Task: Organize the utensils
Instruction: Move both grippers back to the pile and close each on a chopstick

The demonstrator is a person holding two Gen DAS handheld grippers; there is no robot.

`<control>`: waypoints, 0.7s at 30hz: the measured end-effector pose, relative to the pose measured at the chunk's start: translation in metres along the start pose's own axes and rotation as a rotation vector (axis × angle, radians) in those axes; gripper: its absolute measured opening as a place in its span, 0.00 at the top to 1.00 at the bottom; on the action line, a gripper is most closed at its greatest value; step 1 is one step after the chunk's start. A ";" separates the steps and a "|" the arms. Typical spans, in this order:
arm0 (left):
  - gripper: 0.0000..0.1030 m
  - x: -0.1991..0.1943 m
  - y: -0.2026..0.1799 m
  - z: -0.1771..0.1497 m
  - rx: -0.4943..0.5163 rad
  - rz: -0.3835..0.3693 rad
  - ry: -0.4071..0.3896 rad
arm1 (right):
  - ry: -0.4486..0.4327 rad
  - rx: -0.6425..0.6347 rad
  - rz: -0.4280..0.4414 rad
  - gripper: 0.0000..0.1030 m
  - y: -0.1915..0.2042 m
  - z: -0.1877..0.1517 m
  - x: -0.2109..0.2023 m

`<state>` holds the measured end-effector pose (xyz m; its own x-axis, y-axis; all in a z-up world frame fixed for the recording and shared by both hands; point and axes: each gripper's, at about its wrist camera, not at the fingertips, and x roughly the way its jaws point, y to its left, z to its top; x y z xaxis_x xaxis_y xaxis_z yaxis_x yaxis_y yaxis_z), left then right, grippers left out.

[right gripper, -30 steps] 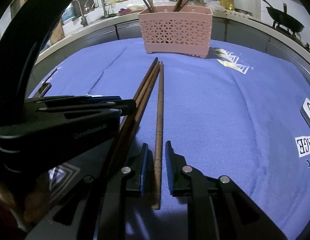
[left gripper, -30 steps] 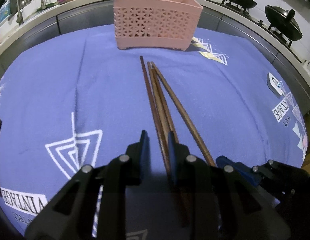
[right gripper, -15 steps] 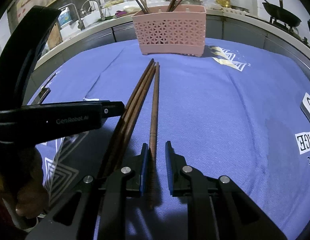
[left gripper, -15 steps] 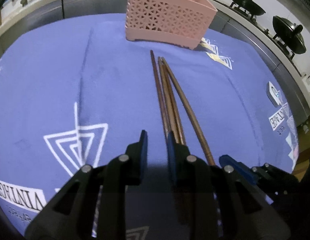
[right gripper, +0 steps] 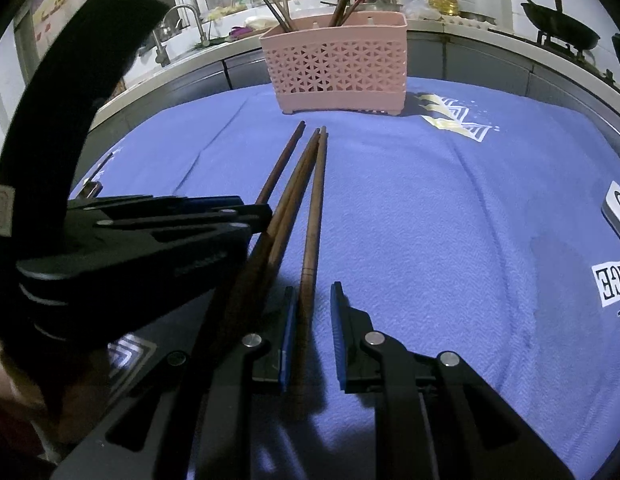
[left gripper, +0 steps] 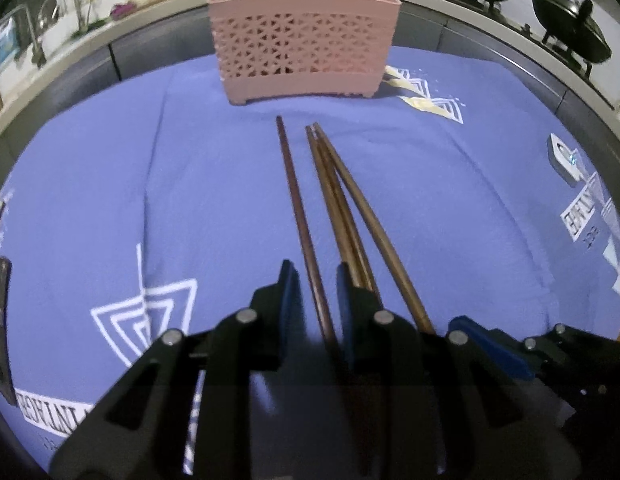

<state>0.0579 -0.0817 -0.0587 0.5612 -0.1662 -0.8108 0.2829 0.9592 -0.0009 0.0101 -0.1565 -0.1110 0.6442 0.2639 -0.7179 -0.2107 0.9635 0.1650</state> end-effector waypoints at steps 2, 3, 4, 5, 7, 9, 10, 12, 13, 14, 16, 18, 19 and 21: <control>0.86 0.000 0.001 -0.001 0.019 0.006 -0.003 | 0.002 0.001 -0.011 0.93 -0.004 0.000 0.000; 0.92 -0.001 0.003 -0.001 0.021 -0.006 0.002 | 0.005 0.010 -0.007 0.93 -0.007 0.000 -0.001; 0.92 -0.001 0.005 -0.002 0.018 -0.020 0.008 | 0.008 0.015 -0.007 0.93 -0.009 0.001 -0.002; 0.94 -0.002 0.009 -0.003 0.016 -0.031 0.016 | 0.010 0.018 -0.011 0.93 -0.012 0.000 -0.003; 0.94 -0.006 0.015 -0.008 0.018 -0.031 0.021 | 0.012 0.018 -0.019 0.93 -0.016 -0.003 -0.006; 0.94 -0.012 0.024 -0.018 0.023 -0.027 0.020 | 0.022 0.022 -0.019 0.93 -0.020 -0.009 -0.012; 0.94 -0.014 0.028 -0.022 0.026 -0.024 0.017 | 0.029 0.023 -0.014 0.93 -0.022 -0.012 -0.015; 0.93 -0.021 0.040 -0.033 0.014 -0.015 0.003 | 0.047 0.030 -0.001 0.93 -0.026 -0.016 -0.021; 0.93 -0.023 0.045 -0.036 0.003 -0.014 -0.003 | 0.054 0.035 0.003 0.93 -0.028 -0.017 -0.023; 0.93 -0.024 0.048 -0.038 -0.007 -0.018 -0.006 | 0.061 0.046 0.008 0.93 -0.030 -0.018 -0.024; 0.92 -0.024 0.053 -0.037 -0.022 -0.035 -0.002 | 0.080 0.074 0.034 0.93 -0.035 -0.014 -0.023; 0.89 -0.021 0.054 -0.032 -0.033 -0.039 0.007 | 0.103 0.084 0.056 0.92 -0.038 -0.004 -0.017; 0.86 -0.019 0.053 -0.027 -0.036 -0.045 0.013 | 0.116 0.090 0.065 0.92 -0.039 0.002 -0.012; 0.75 -0.014 0.051 -0.018 -0.041 -0.052 0.020 | 0.142 0.103 0.094 0.92 -0.043 0.016 -0.002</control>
<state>0.0508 -0.0259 -0.0575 0.5308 -0.2119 -0.8206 0.2788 0.9580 -0.0671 0.0299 -0.1975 -0.1061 0.5132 0.3510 -0.7832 -0.1844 0.9363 0.2989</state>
